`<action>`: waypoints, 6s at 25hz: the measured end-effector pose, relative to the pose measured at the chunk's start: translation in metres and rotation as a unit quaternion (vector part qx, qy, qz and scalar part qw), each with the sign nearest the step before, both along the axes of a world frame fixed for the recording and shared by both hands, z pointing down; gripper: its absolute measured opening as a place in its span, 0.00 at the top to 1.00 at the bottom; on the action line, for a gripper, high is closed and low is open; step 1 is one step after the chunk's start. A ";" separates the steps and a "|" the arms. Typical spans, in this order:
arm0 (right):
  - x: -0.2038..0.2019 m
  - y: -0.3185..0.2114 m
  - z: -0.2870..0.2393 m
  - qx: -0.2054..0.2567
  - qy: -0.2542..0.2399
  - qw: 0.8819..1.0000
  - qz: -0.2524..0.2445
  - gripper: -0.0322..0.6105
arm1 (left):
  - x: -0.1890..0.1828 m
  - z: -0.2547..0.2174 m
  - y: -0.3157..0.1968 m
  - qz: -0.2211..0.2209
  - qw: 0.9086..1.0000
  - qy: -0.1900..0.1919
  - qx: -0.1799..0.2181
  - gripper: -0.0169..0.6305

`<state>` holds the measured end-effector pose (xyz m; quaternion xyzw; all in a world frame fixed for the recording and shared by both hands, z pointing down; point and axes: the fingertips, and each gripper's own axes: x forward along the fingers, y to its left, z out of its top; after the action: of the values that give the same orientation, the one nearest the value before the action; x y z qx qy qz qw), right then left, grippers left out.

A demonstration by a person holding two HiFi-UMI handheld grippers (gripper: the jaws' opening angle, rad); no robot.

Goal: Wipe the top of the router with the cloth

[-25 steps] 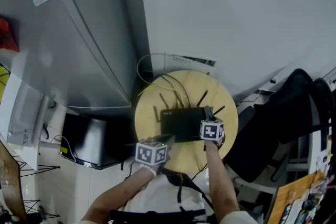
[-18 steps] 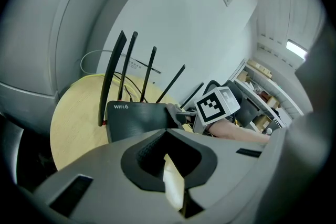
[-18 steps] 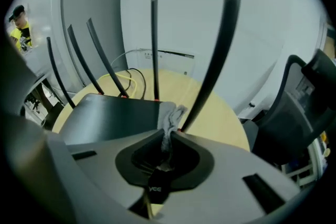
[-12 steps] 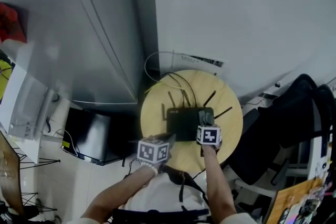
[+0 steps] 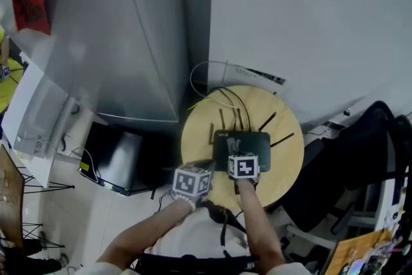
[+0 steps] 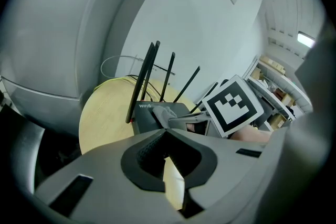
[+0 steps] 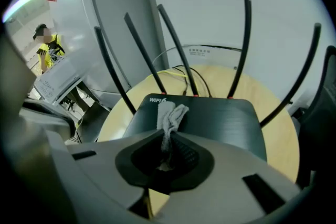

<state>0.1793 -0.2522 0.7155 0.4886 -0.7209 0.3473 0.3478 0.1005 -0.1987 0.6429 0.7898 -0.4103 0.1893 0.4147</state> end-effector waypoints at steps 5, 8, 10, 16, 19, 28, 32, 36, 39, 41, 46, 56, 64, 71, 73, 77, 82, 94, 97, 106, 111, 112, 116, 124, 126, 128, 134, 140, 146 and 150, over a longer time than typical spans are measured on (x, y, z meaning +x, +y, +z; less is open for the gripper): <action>-0.034 0.006 0.002 -0.015 -0.015 0.999 -0.038 0.89 | -0.016 0.007 0.006 -0.025 1.000 -0.010 -0.017 0.98; -0.056 0.010 0.002 -0.019 -0.031 0.997 -0.063 0.89 | -0.024 0.008 0.008 -0.040 0.999 -0.008 -0.019 0.98; -0.066 0.013 -0.001 -0.015 -0.043 0.997 -0.070 0.89 | -0.027 0.007 0.008 -0.049 0.999 -0.001 -0.021 0.98; -0.065 0.020 0.000 -0.012 -0.039 0.997 -0.070 0.89 | -0.028 0.003 0.007 -0.051 0.999 0.002 -0.017 0.98; -0.041 0.019 0.002 -0.016 -0.025 0.999 -0.042 0.89 | -0.021 0.004 0.009 -0.044 0.999 0.004 -0.022 0.98; 0.047 0.020 0.007 -0.020 0.001 0.999 0.032 0.89 | 0.011 0.008 0.014 0.004 1.000 -0.002 -0.024 0.98; 0.086 0.020 0.006 -0.013 0.011 0.998 0.063 0.89 | 0.023 0.010 0.017 0.021 0.999 -0.004 -0.027 0.98; 0.125 0.024 0.008 -0.014 0.021 0.995 0.092 0.89 | 0.032 0.015 0.019 0.033 0.999 -0.008 -0.030 0.98; 0.149 0.029 0.009 -0.016 0.028 0.994 0.107 0.89 | 0.036 0.014 0.018 0.039 0.999 -0.012 -0.028 0.98; 0.162 0.033 0.010 -0.017 0.032 0.993 0.117 0.89 | 0.036 0.014 0.018 0.040 0.999 -0.016 -0.028 0.98; 0.184 0.041 -0.001 0.000 0.039 0.989 0.140 0.89 | 0.035 0.017 0.021 0.035 0.999 -0.020 -0.031 0.98; 0.145 0.072 0.008 -0.014 0.015 0.994 0.105 0.89 | 0.023 0.024 0.030 0.009 0.999 -0.027 -0.034 0.98; 0.060 0.081 0.009 -0.021 -0.005 1.000 0.021 0.89 | 0.002 0.028 0.038 -0.012 0.999 -0.034 -0.037 0.98; -0.006 0.083 0.008 -0.013 -0.006 0.999 -0.050 0.89 | -0.020 0.026 0.049 -0.032 0.998 -0.032 -0.036 0.98; -0.019 0.083 0.008 -0.014 -0.012 0.998 -0.058 0.89 | -0.026 0.025 0.054 -0.035 0.998 -0.031 -0.037 0.98; -0.044 0.086 0.010 -0.017 -0.014 0.997 -0.080 0.89 | -0.037 0.024 0.063 -0.039 0.998 -0.033 -0.037 0.98; -0.067 0.087 0.010 -0.019 -0.019 0.994 -0.102 0.89 | -0.048 0.021 0.064 -0.047 0.998 -0.036 -0.034 0.98; 0.024 0.077 -0.028 0.008 -0.081 0.997 0.006 0.89 | 0.004 0.021 0.044 0.007 0.999 -0.016 -0.029 0.98; 0.075 0.074 -0.030 0.016 -0.073 0.996 0.047 0.89 | 0.032 0.018 0.037 0.031 0.999 -0.002 -0.026 0.98; 0.167 0.068 -0.026 0.024 -0.048 0.992 0.112 0.89 | 0.112 0.017 0.025 0.103 0.994 0.005 -0.018 0.98; 0.192 0.053 -0.008 0.010 -0.011 0.996 0.088 0.89 | 0.132 0.018 0.017 0.126 0.992 -0.010 -0.017 0.98; 0.196 0.050 -0.003 0.003 -0.003 0.997 0.076 0.89 | 0.134 0.017 0.015 0.130 0.991 -0.015 -0.014 0.98; 0.198 0.035 0.020 -0.034 0.012 0.999 0.017 0.89 | 0.132 0.013 0.005 0.128 0.991 -0.024 -0.009 0.98; 0.181 0.008 0.030 -0.043 -0.041 0.997 -0.053 0.89 | 0.099 0.021 0.004 0.094 0.995 -0.033 -0.025 0.98; 0.180 0.011 0.028 -0.041 -0.044 0.996 -0.071 0.89 | 0.091 0.023 0.003 0.083 0.996 -0.029 -0.031 0.98; 0.179 0.019 0.028 -0.044 -0.052 0.994 -0.088 0.89 | 0.085 0.023 0.003 0.077 0.996 -0.027 -0.034 0.98; 0.177 0.056 0.025 -0.052 -0.062 0.991 -0.108 0.89 | 0.082 0.025 0.010 0.085 0.995 -0.022 -0.040 0.98; 0.170 0.083 0.026 -0.051 -0.081 0.991 -0.089 0.89 | 0.083 0.023 0.014 0.097 0.994 -0.019 -0.039 0.98; 0.164 0.089 0.024 -0.030 -0.096 0.994 -0.038 0.89 | 0.076 0.020 0.025 0.097 0.994 -0.014 -0.039 0.98; 0.139 0.094 0.025 -0.020 -0.114 0.993 -0.031 0.89 | 0.060 0.023 0.032 0.081 0.996 -0.014 -0.044 0.98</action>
<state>0.3183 -0.1578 0.7400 0.4161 -0.7636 0.4042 0.2835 0.1601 -0.1662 0.6657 0.7987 -0.3420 0.2508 0.4268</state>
